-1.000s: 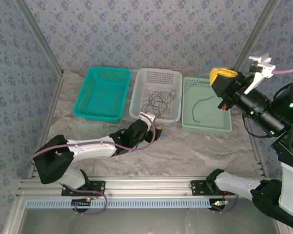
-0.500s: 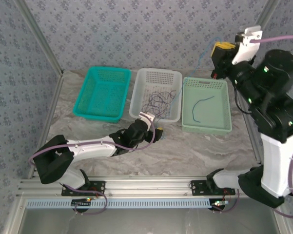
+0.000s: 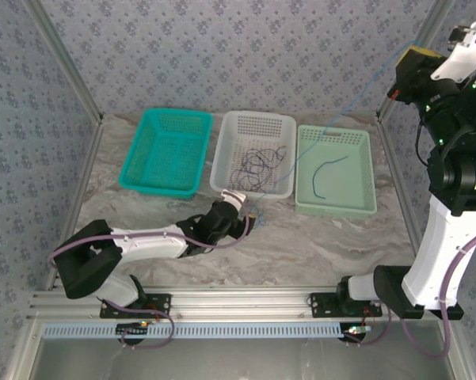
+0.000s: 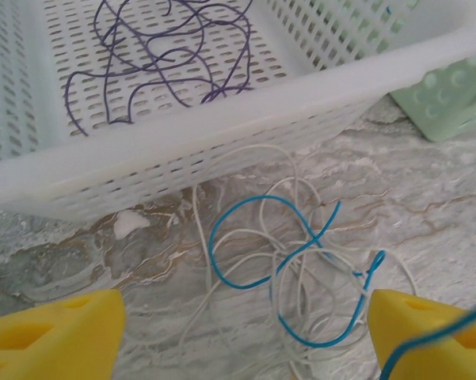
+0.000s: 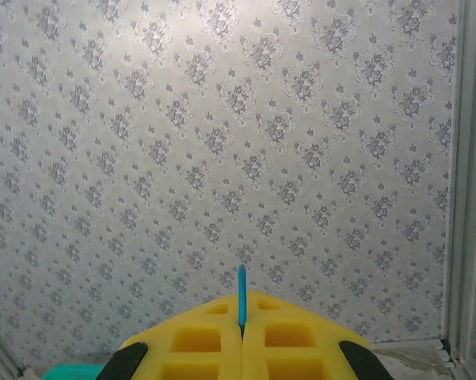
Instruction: Untangle the cables
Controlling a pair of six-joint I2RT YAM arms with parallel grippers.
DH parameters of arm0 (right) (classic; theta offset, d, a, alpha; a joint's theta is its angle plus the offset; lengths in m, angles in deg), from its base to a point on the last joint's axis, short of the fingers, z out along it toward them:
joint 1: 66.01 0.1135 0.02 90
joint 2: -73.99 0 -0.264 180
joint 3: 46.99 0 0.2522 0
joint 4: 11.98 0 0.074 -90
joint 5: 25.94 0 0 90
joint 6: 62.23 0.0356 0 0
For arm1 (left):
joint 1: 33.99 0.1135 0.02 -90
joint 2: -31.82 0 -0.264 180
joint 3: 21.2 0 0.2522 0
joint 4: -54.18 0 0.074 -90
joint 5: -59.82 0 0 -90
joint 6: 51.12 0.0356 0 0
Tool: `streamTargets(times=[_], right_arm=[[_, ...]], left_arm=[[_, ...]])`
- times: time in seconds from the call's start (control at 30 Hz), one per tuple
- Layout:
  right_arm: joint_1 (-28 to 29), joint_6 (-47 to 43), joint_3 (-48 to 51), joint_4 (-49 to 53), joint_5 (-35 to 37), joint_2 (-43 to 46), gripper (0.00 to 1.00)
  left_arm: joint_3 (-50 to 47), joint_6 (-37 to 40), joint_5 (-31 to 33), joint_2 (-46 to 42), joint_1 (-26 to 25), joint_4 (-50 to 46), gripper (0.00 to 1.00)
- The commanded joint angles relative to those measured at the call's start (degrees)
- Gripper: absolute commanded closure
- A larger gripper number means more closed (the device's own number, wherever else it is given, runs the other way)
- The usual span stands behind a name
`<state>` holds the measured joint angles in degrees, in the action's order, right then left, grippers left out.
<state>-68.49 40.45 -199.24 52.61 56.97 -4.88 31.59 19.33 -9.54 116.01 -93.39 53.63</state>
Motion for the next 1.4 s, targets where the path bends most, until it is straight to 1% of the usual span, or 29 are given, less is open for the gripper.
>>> streamTargets(times=[0.0,0.13,0.27,0.43,0.5,0.6,0.63,0.7,0.8,0.87,0.93,1.03,1.13,1.2,1.37], right_arm=[[-2.94,4.05,-1.41,-2.26,-4.68,-1.32,1.0],[-5.62,6.91,-2.25,-4.61,-6.39,-1.72,1.0],[-6.12,8.08,-4.8,-5.08,-7.44,-2.25,1.0],[-6.65,8.72,-6.43,-5.54,-6.55,-2.01,1.0],[-6.74,8.89,-6.44,-6.06,-7.06,-1.98,1.0],[-6.75,9.43,-6.21,-6.7,-7.01,-1.96,1.0],[-6.77,9.84,-5.79,-7.47,-7.95,-1.99,1.0],[-6.73,11.24,-4.66,-8.43,-10.54,-1.75,1.0],[-6.42,12.88,-2.31,-9.99,-13.24,-0.97,1.0],[-6.05,12.91,-1.57,-10.22,-13.85,-0.69,1.0],[-5.85,12.48,-0.53,-10.31,-14.16,-0.39,1.0],[-5.45,9.83,0.96,-9.73,-12.17,-0.23,1.0],[-5.6,5.85,3.04,-9.27,-5.9,-0.21,1.0],[-5.83,4.83,4.36,-10.32,-4.8,-0.23,1.0],[-5.97,2.34,6.55,-12.41,-3.57,-1.05,1.0]], left_arm=[[-1.12,0.48,2.74,-2.28,-0.37,-1.78,0.19],[-1.84,0.93,3.11,-3.19,-0.37,-1.36,0.18],[-1.94,1.27,4.19,-3.34,-0.37,-1.17,0.18],[-2.22,0.93,4.71,-3.74,-0.37,-1.34,0.16],[-2.54,0.7,5.08,-4.4,-0.37,-1.18,0.14],[-2.81,0.13,5.93,-5.82,-0.37,-1.17,0.05],[-2.84,0.27,5.39,-6.62,-0.45,-0.94,0.04],[-3.13,1.27,3.02,-8.59,-0.7,0.84,0.01],[-3.84,3.18,-0.58,-12.32,-0.94,5.18,0.01],[-4.21,4.5,-3.36,-14.79,-1.01,8.21,0.01],[-4.55,6.39,-7.68,-17.25,-1.07,11.48,0.0],[-4.81,8.69,-15.52,-19.72,-1.0,15.44,0.01],[-2.74,10.35,-21.75,-20.22,-1.06,15.16,0.01],[-1.04,10.76,-22.77,-19.63,-0.98,13.9,0.01],[0.59,10.7,-20.19,-17.81,-0.95,11.95,0.01]])
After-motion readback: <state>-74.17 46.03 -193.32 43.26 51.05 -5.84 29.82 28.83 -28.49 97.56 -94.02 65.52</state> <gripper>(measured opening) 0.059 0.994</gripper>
